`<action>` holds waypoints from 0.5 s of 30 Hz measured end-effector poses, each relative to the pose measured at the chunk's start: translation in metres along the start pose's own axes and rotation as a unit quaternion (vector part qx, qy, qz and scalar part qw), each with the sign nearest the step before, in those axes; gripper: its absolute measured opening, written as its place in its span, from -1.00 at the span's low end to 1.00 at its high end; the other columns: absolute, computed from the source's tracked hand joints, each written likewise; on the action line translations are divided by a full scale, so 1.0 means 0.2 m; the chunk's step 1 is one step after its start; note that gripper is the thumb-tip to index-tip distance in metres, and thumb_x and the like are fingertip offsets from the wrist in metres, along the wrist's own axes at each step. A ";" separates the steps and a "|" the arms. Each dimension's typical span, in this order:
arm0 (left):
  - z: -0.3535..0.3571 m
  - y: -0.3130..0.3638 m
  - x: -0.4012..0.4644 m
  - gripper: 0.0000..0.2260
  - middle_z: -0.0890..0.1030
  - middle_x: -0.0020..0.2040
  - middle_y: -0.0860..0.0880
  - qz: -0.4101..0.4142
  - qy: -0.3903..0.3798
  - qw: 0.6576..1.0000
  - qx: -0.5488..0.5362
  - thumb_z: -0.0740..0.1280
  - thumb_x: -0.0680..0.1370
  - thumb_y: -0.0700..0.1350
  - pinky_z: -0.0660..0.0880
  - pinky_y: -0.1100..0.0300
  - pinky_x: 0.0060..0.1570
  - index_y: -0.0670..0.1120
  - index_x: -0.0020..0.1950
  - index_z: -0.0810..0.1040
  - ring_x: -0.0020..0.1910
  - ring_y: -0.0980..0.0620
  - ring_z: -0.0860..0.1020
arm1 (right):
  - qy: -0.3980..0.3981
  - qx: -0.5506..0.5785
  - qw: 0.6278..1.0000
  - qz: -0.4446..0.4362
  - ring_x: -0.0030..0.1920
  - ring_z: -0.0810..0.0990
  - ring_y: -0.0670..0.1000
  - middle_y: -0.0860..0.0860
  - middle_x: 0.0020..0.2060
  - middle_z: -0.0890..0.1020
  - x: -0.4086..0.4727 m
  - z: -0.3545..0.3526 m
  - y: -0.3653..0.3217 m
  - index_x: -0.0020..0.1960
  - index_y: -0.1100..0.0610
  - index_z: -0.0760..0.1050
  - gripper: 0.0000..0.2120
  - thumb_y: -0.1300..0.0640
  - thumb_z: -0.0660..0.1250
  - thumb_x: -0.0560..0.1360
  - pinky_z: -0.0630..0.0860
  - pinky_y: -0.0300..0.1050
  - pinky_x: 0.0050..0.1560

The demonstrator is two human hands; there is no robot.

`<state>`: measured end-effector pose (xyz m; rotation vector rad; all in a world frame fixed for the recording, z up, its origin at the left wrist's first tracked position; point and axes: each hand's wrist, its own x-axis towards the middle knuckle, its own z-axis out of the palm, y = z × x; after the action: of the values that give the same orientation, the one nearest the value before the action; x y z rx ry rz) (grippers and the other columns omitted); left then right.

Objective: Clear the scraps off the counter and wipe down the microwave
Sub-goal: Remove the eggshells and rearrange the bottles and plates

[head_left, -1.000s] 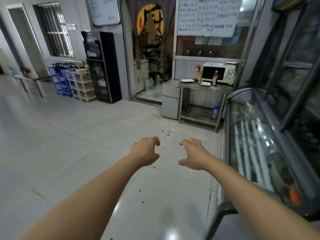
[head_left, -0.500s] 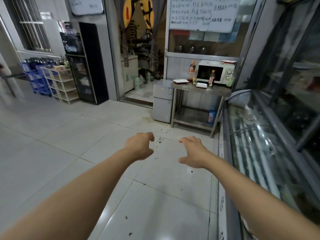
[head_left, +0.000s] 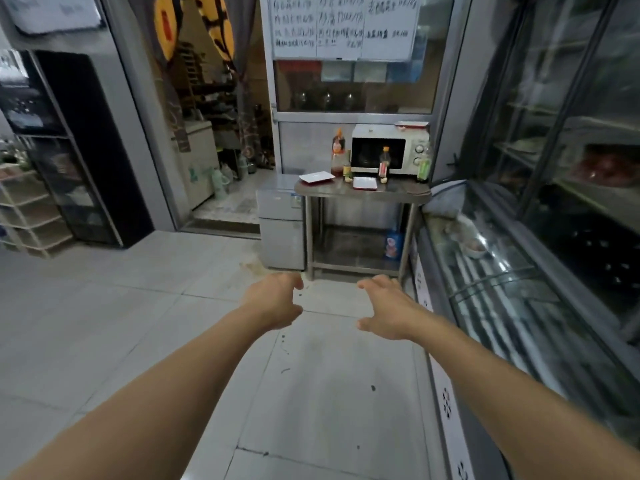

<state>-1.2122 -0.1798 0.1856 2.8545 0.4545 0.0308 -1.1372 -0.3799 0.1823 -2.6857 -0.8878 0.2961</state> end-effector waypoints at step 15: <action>-0.02 0.12 1.57 -0.64 0.55 0.19 -0.03 -0.016 0.020 0.999 -0.021 0.37 0.45 -0.04 0.53 0.00 0.07 0.06 0.23 0.42 0.12 -0.07 0.53 | 0.008 -0.004 1.000 -0.028 0.41 0.16 0.12 0.04 0.42 0.18 1.54 -0.39 0.51 0.48 0.01 0.09 -0.28 -0.01 0.38 0.44 0.27 0.06 0.33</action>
<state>-0.9054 -0.1044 0.1900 2.8102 0.5018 0.0916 -0.8154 -0.2878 0.1901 -2.6625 -0.9595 0.2593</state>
